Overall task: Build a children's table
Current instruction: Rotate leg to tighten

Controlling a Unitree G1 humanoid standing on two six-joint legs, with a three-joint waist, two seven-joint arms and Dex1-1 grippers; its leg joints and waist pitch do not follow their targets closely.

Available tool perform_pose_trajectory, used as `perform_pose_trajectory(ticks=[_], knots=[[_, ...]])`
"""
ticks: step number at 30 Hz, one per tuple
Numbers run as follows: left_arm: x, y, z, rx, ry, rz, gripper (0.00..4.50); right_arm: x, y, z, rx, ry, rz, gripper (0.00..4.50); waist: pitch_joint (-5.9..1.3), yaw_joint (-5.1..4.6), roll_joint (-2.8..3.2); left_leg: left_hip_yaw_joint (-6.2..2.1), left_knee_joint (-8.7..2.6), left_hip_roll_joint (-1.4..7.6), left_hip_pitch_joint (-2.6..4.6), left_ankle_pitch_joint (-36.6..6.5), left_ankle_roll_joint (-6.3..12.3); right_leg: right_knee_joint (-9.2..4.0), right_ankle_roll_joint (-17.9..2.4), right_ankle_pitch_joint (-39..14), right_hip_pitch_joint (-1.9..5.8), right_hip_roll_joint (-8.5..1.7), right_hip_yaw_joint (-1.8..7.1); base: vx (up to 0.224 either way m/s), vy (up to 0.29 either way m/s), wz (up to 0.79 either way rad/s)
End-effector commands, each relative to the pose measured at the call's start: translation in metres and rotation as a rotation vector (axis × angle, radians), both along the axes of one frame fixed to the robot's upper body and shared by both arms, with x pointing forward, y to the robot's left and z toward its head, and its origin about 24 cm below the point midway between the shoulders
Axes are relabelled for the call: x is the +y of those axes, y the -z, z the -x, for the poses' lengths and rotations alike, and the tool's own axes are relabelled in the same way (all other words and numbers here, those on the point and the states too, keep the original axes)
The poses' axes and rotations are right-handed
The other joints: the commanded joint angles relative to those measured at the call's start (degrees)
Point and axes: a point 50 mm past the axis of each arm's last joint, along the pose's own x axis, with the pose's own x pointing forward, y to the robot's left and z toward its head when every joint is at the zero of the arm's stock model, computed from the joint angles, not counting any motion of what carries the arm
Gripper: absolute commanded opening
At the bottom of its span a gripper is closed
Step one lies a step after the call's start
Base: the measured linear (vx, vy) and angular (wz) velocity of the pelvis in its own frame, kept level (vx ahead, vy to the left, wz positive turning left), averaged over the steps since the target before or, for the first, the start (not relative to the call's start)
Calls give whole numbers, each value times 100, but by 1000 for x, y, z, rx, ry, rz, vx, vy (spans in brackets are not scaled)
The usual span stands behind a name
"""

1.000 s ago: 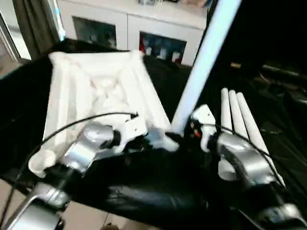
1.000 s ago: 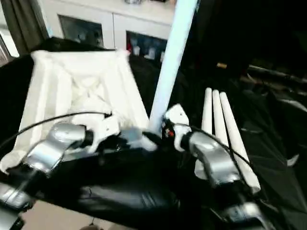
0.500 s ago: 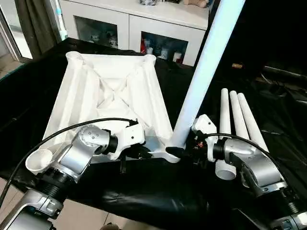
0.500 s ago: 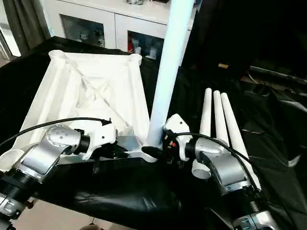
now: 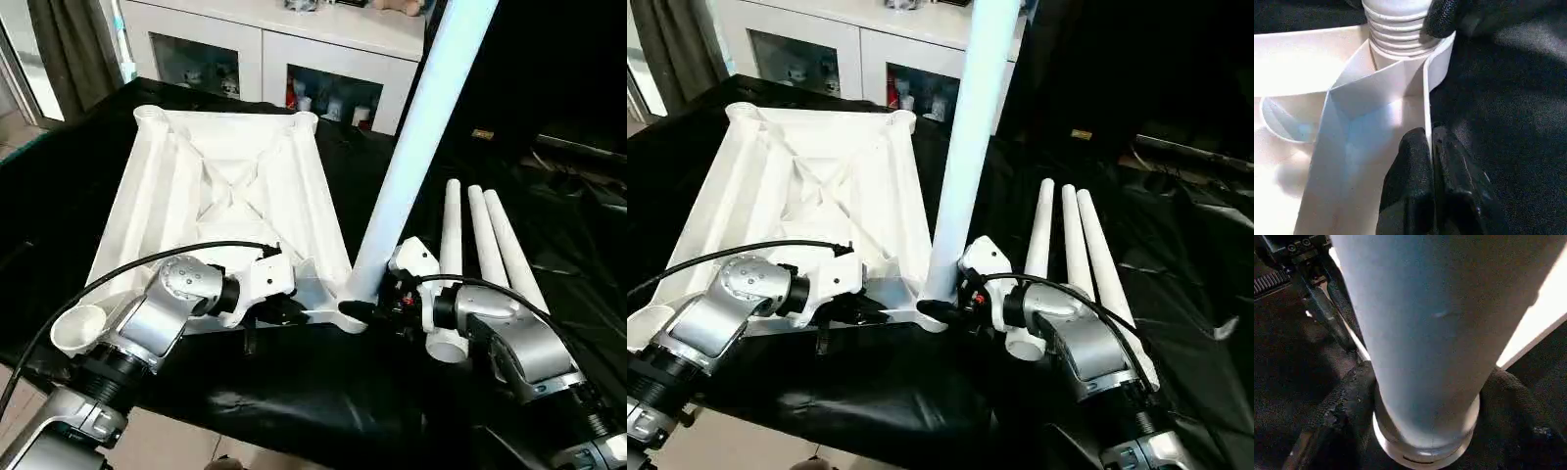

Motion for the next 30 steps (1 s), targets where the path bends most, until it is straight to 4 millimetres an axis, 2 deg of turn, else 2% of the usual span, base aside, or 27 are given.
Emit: perform_pose_trajectory(ticks=[1, 4, 6, 8, 9, 10, 11, 12, 13, 14, 15, 16, 17, 18, 19, 20, 23, 24, 26, 28, 30], knots=[[-5, 8, 6, 44, 24, -18, 0, -1, 4, 1, 16, 44, -10, 269, -299, 5, 58, -229, -364, 478, 53, -828, 153, -415, -660, -1227, 279, -725, 486, 0, 0, 0], [-4, 12, -2, 20, -70, -30, 0, -3, 13, -8, 15, 188, -14, 267, -295, -13, 53, -234, -373, 480, 61, -930, 78, -436, -665, -1402, 260, -734, 482, 0, 0, 0], [-5, 14, -9, 11, -147, -31, 0, -6, 23, -15, 38, 320, 2, 267, -277, -59, 67, -252, -388, 476, 86, -1188, -53, -504, -594, -1906, 238, -750, 466, 0, 0, 0], [-6, 16, -13, 9, -184, -40, 0, -5, 27, -18, 44, 386, -1, 267, -272, -82, 60, -263, -387, 476, 82, -1359, -96, -536, -510, -2194, 238, -760, 469, 0, 0, 0], [-8, 17, -17, 8, -221, -47, 0, -4, 30, -23, 58, 461, -15, 266, -252, -106, 70, -273, -397, 471, 99, -1534, -131, -583, -443, -2497, 213, -765, 458, 0, 0, 0], [-12, 19, -23, 2, -279, -52, 0, 2, 33, -30, 74, 553, -40, 266, -240, -139, 84, -296, -401, 466, 111, -1732, -196, -619, -378, -2828, 206, -785, 440, 0, 0, 0], [-13, 19, -24, 1, -290, -53, 0, 3, 34, -31, 78, 568, -44, 266, -228, -152, 78, -317, -409, 472, 127, -1839, -233, -649, -318, -3027, 208, -795, 421, 0, 0, 0], [-26, 22, -35, -9, -406, -67, 0, 22, 37, -43, 108, 700, -83, 266, -223, -189, 72, -299, -385, 454, 158, -2003, -241, -698, -233, -3333, 165, -805, 422, 0, 0, 0], [-30, 22, -37, -9, -428, -71, 0, 27, 37, -45, 114, 723, -89, 266, -227, -185, 78, -330, -373, 454, 191, -2046, -299, -713, -195, -3452, 164, -824, 398, 0, 0, 0], [-32, 22, -38, -8, -438, -73, 0, 30, 37, -46, 117, 734, -91, 266, -220, -228, 85, -358, -363, 442, 220, -2229, -343, -752, -124, -3698, 148, -819, 360, 0, 0, 0], [-43, 22, -43, -16, -485, -76, 0, 41, 38, -50, 132, 790, -93, 266, -228, -247, 139, -372, -358, 450, 218, -2331, -330, -785, -99, -3717, 160, -844, 343, 0, 0, 0], [-47, 22, -45, -23, -503, -75, 0, 45, 38, -52, 138, 815, -90, 266, -252, -250, 140, -391, -389, 483, 211, -2364, -345, -774, -109, -3450, 184, -828, 342, 0, 0, 0], [-52, 21, -47, -30, -514, -74, 0, 51, 38, -53, 136, 818, -85, 266, -252, -250, 140, -391, -389, 483, 211, -2364, -345, -774, -109, -3450, 184, -828, 342, 0, 0, 0], [-57, 19, -49, -39, -529, -72, 0, 56, 38, -54, 130, 824, -71, 266, -265, -247, 161, -411, -440, 504, 167, -2317, -377, -702, -194, -2870, 218, -809, 353, 0, 0, 0], [-60, 18, -50, -46, -532, -75, 0, 59, 37, -56, 127, 832, -62, 266, -268, -258, 139, -404, -448, 506, 154, -2273, -380, -674, -236, -2693, 216, -800, 374, 0, 0, 0], [-61, 18, -51, -50, -534, -77, 0, 61, 37, -56, 126, 839, -57, 266, -257, -245, 135, -382, -449, 493, 179, -2282, -377, -657, -311, -2525, 179, -792, 399, 0, 0, 0], [-62, 18, -52, -55, -532, -75, 0, 64, 35, -59, 114, 836, -67, 266, -256, -214, 131, -350, -436, 473, 162, -2123, -279, -655, -373, -2461, 195, -827, 438, 0, 0, 0], [-63, 19, -52, -53, -525, -77, 0, 66, 32, -61, 102, 833, -81, 322, -251, -211, 134, -343, -435, 468, 161, -2053, -247, -648, -377, -2456, 196, -817, 440, 0, 0, 0], [-62, 20, -51, -48, -517, -80, 0, 66, 30, -63, 92, 825, -95, 336, -255, -204, 125, -338, -435, 468, 162, -2005, -205, -659, -359, -2516, 204, -816, 432, 0, 0, 0], [-61, 21, -50, -41, -495, -78, 0, 65, 26, -66, 65, 801, -99, 356, -265, -205, 123, -338, -445, 479, 130, -1853, -177, -633, -388, -2369, 228, -814, 442, 0, 0, 0], [-59, 22, -50, -44, -479, -78, 0, 63, 24, -67, 43, 790, -90, 378, -268, -201, 115, -326, -445, 484, 139, -1755, -162, -603, -465, -2183, 218, -798, 447, 0, 0, 0]])
